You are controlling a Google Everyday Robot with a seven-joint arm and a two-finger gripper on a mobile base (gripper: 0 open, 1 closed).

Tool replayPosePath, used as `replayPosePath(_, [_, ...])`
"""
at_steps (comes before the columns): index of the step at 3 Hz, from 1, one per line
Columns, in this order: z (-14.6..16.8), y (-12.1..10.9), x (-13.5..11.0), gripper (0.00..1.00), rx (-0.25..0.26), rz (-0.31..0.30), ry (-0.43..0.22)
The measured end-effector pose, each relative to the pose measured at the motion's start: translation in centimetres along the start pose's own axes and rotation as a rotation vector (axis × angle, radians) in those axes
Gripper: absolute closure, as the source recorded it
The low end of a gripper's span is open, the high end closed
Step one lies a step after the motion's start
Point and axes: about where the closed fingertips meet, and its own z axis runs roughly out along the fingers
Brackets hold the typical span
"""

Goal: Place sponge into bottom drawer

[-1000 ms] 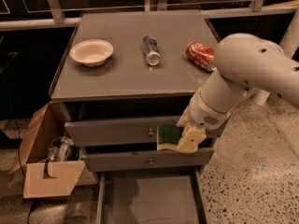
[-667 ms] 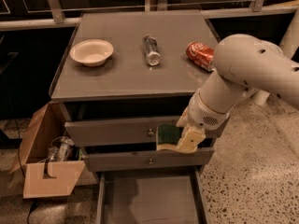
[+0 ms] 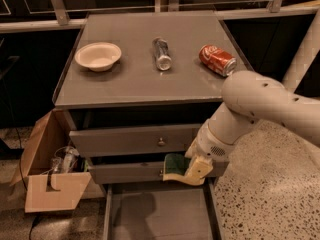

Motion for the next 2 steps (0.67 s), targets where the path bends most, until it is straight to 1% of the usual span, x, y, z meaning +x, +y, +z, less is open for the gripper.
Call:
replayPosePath(1, [4.60, 1.01, 0.76, 1.00, -0.077, 0.034, -0.004])
replayPosePath(2, [5.07, 1.20, 0.95, 1.00, -0.087, 0.037, -0.003])
